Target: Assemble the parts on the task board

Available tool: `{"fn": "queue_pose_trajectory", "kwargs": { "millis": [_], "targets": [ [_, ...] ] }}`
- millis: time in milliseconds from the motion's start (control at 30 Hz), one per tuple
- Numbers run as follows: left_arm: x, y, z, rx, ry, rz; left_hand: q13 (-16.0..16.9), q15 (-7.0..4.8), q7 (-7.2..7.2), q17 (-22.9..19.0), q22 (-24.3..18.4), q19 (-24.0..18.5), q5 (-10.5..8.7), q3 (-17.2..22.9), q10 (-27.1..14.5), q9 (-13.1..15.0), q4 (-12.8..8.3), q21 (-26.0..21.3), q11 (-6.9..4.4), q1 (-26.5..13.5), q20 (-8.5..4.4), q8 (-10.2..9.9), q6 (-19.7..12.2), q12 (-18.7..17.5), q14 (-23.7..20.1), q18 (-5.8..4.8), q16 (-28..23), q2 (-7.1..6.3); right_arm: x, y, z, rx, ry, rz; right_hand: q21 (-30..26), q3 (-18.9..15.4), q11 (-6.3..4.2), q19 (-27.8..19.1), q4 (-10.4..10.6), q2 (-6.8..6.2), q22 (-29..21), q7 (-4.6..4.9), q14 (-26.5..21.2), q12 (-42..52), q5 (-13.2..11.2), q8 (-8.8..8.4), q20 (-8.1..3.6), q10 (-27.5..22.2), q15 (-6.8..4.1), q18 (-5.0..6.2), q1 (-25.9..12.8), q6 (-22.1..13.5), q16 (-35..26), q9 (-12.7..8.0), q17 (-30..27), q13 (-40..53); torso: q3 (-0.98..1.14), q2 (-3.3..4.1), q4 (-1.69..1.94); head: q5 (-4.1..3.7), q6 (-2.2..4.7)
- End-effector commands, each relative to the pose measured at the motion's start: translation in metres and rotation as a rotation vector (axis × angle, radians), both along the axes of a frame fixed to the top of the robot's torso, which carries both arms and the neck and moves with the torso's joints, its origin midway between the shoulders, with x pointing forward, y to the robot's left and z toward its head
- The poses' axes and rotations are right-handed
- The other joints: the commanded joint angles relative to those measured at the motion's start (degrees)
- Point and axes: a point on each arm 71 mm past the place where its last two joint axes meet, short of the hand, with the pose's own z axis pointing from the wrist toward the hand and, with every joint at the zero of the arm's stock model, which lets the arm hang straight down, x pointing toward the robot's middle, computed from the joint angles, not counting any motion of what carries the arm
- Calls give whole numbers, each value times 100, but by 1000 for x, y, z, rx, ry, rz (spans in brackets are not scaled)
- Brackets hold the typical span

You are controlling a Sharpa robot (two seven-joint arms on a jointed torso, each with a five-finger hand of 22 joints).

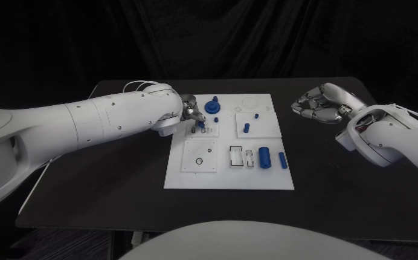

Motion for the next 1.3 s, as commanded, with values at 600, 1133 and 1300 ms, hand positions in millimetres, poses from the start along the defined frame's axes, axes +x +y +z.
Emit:
{"fn": "queue_pose_trajectory", "kwargs": {
  "millis": [600, 1133, 1300],
  "targets": [
    [-2, 0, -7, -14, -2, 1, 1508, -11, -28, 1509, 500, -98, -49, 369, 601, 8, -304, -92, -20, -49, -1, -65, -8, 20, 595, 136, -6, 19, 0, -1, -2, -9, 14, -8, -30, 41, 7, -9, 13, 31, 176, 13, 164, -35, 23, -43, 27, -15, -10, 79, 27, -45, -19, 10, 13, -7, -4, -1, -3, 6, 1],
    [-8, 0, -16, -24, 10, -4, 1508, -9, -25, 1509, 477, -114, -57, 377, 601, 11, -300, -108, -16, -56, 0, -76, -8, 20, 595, 142, -6, 26, 0, -2, -2, -12, 18, -11, -30, 41, 7, -9, 13, 31, 176, 13, 164, -35, 23, -43, 27, -15, -10, 79, 27, -45, -19, 10, 13, -7, 1, -5, -3, 13, 1],
    [-9, -1, -17, -30, 8, -7, 1508, -8, -22, 1509, 456, -129, -63, 382, 601, 13, -298, -122, -14, -61, 1, -84, -9, 20, 595, 147, -6, 31, 0, -1, -3, -12, 20, -10, -37, 50, 10, -11, 12, 25, 176, 15, 161, -40, 20, -44, 30, -19, -6, 80, 20, -41, -27, 16, 6, -12, 1, -5, -1, 17, 1]
  ]
}}
